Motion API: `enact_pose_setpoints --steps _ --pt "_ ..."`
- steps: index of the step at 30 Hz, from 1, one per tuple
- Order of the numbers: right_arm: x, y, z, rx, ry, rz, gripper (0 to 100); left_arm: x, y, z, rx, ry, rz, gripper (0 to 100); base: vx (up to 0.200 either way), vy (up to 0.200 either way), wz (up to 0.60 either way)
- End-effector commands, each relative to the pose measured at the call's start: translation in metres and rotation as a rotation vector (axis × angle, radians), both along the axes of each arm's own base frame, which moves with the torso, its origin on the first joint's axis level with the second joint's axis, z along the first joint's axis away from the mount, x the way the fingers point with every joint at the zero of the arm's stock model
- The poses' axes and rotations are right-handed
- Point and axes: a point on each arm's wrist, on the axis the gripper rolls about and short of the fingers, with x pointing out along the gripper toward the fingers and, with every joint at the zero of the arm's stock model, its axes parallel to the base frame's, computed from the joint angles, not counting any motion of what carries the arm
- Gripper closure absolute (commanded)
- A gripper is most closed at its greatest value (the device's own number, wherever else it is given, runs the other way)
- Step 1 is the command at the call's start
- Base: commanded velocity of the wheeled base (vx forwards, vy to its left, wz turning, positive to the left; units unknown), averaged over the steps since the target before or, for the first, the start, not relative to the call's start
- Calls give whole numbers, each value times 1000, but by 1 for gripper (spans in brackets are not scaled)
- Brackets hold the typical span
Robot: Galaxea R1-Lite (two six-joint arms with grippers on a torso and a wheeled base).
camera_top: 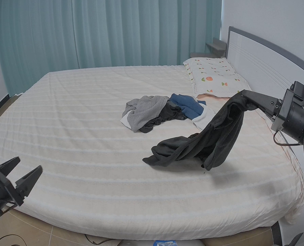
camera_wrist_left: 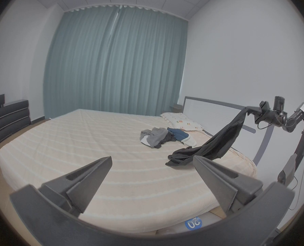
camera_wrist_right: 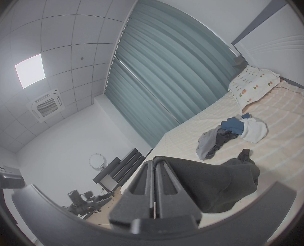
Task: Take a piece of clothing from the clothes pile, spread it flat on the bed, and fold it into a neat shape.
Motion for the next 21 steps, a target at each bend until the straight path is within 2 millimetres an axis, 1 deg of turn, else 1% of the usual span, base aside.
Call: enact_pose_setpoints --steps 1,3,4,5,6,7,14,15,16,17,18,20,21 --pt "-17 5 25 48 -85 60 100 113 -64 -47 77 279 -192 0 0 0 0" --pt "-19 6 23 46 -81 67 100 128 -83 -64 104 321 -223 0 0 0 0" --pt "-19 6 22 45 -78 69 100 134 -89 -69 112 328 -226 0 0 0 0" --pt "-19 6 22 45 -78 69 100 136 -91 -70 114 326 -225 0 0 0 0" --pt "-19 7 20 41 -70 72 100 145 -103 -80 125 336 -223 0 0 0 0" --pt "-18 8 19 38 -64 75 100 150 -110 -86 126 347 -216 0 0 0 0" --pt "-13 11 14 29 -45 73 100 168 -159 -115 105 415 -270 0 0 0 0" --pt "-12 12 13 28 -42 73 100 170 -162 -118 107 420 -273 0 0 0 0" --pt "-10 13 11 24 -34 72 100 175 -170 -126 111 431 -280 0 0 0 0" --pt "-10 13 11 24 -34 72 100 175 -170 -126 111 431 -280 0 0 0 0" --pt "-10 12 11 23 -31 72 100 183 -182 -138 119 429 -285 0 0 0 0" --pt "-10 11 11 24 -34 66 100 189 -191 -147 120 401 -272 0 0 0 0" --pt "-10 11 11 24 -34 66 100 189 -192 -148 121 398 -271 0 0 0 0"
